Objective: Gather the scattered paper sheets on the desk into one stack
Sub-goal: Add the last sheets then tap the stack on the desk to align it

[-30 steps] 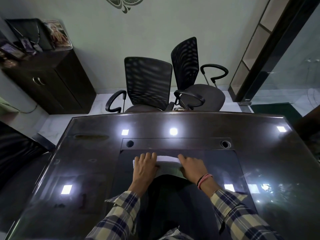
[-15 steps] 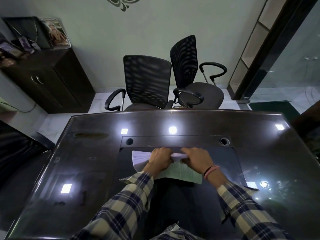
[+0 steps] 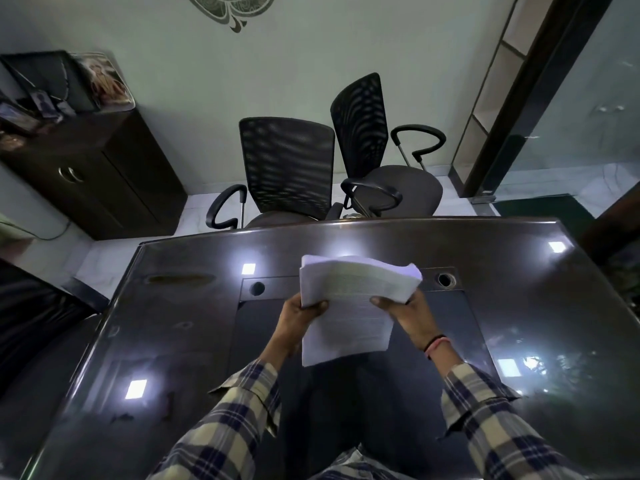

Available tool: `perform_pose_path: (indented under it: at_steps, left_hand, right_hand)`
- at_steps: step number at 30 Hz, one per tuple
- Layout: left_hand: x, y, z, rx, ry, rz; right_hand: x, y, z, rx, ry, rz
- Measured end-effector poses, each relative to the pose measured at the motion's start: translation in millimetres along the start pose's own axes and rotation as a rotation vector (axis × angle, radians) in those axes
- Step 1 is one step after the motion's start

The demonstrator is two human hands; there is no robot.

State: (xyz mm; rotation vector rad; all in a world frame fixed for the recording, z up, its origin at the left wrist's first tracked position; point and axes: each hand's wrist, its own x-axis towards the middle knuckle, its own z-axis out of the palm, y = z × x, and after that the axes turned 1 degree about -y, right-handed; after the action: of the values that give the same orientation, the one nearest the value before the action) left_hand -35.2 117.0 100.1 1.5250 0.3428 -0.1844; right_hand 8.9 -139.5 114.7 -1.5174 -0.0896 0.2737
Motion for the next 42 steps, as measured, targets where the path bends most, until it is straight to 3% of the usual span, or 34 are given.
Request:
perform_pose_path:
  at_steps: [7,11,15,18,23,28,33,36,42]
  left_hand:
    - [-19,-32,0,0.039,0.214,-0.032]
    - [-31,-36,0,0.029,0.261,-0.017]
    - [-30,-30,0,-0.017,0.256,0.105]
    - [-29,-14,9,-0.102,0.311,0.159]
    - [-19,4,23,-0.257,0.501,0.162]
    - [-11,14,28,-0.268,0.59,0.166]
    - [-10,13,23,-0.233,0.544,0.196]
    - [-15,11,15,-0.182,0.438,0.221]
    - [-14,-22,-14,0.167,0.206,0.11]
  right_hand:
    - [-9,26,34,-0.089,0.159,0.021]
    - [-18,36,40,-0.142,0.147,0.02]
    - [-14,33,39,-0.195,0.116,0.007]
    - [-10,21,44,-0.095,0.158,0.045]
    - [-4,7,57,0.01,0.321,-0.043]
    - [1,4,58,-0.039,0.326,-0.059]
    - [1,0,57,-0.039,0.318,-0.049]
    - [-3,-3,55,-0.049,0.266,-0.045]
    - [-6,29,30,-0.249,0.055,0.024]
